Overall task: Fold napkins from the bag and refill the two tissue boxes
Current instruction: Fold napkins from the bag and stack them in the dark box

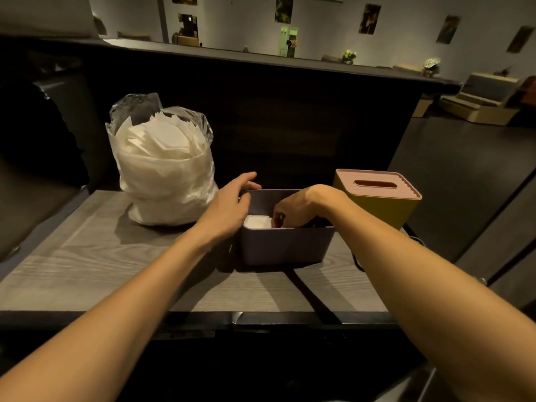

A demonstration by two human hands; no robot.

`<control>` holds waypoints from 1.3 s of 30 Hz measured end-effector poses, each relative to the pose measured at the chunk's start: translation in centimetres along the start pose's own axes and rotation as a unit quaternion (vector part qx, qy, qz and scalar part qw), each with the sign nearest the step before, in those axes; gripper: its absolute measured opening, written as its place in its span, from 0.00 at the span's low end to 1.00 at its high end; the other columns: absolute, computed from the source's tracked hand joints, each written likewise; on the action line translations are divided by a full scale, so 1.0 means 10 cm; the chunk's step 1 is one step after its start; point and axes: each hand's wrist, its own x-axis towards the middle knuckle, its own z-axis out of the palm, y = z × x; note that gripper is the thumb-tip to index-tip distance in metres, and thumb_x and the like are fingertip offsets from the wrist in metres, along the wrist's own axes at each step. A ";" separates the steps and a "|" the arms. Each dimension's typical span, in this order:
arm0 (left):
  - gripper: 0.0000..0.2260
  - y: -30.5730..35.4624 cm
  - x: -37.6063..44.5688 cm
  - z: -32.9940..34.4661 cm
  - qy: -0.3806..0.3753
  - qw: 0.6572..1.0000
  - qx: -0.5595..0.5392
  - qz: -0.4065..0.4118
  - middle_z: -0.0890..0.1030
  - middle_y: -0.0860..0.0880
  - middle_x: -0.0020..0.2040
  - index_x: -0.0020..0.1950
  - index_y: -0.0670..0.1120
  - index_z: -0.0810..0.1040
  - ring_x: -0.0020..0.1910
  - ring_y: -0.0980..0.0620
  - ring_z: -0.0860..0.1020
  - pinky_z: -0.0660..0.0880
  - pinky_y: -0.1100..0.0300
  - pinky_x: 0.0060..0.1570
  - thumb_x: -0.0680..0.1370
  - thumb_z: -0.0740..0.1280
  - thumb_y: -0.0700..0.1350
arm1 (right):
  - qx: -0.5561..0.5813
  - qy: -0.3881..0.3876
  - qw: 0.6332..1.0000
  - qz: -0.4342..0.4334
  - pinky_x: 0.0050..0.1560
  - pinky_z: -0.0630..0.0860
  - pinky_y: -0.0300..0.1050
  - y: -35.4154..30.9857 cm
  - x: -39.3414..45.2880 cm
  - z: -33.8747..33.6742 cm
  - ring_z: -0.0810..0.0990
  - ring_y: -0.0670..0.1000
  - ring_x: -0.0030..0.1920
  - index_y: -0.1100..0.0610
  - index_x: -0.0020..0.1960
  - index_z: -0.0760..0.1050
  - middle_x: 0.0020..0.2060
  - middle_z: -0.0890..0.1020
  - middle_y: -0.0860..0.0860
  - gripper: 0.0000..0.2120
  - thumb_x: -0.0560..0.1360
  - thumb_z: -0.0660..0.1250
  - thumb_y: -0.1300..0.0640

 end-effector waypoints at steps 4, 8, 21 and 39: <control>0.21 0.03 -0.02 0.03 0.007 1.000 -0.009 0.000 0.77 0.51 0.69 0.80 0.47 0.66 0.66 0.58 0.72 0.65 0.67 0.62 0.86 0.57 0.38 | -0.034 0.012 0.999 -0.034 0.46 0.75 0.42 -0.06 -0.01 0.03 0.76 0.47 0.50 0.47 0.73 0.70 0.60 0.75 0.49 0.21 0.82 0.68 0.55; 0.20 0.05 -0.04 0.08 0.003 1.000 -0.001 0.009 0.76 0.50 0.69 0.79 0.46 0.67 0.65 0.59 0.71 0.66 0.65 0.63 0.86 0.56 0.38 | -0.076 0.043 0.995 -0.039 0.57 0.72 0.43 -0.06 0.05 -0.01 0.74 0.46 0.56 0.46 0.74 0.72 0.60 0.73 0.43 0.23 0.81 0.68 0.56; 0.17 0.12 -0.16 -0.15 0.065 0.996 0.001 0.055 0.78 0.51 0.65 0.74 0.47 0.73 0.64 0.59 0.76 0.70 0.77 0.55 0.84 0.64 0.43 | -0.038 0.201 0.970 -0.129 0.47 0.83 0.44 -0.18 -0.31 -0.19 0.85 0.44 0.44 0.43 0.63 0.78 0.48 0.85 0.44 0.18 0.75 0.76 0.47; 0.13 -0.33 -0.55 -1.01 0.153 0.988 -0.008 -0.015 0.85 0.52 0.55 0.67 0.47 0.81 0.54 0.56 0.83 0.80 0.48 0.60 0.82 0.66 0.42 | -0.048 0.523 0.834 -0.170 0.58 0.68 0.53 -1.49 0.22 -0.37 0.79 0.56 0.57 0.52 0.50 0.80 0.53 0.82 0.52 0.13 0.80 0.67 0.43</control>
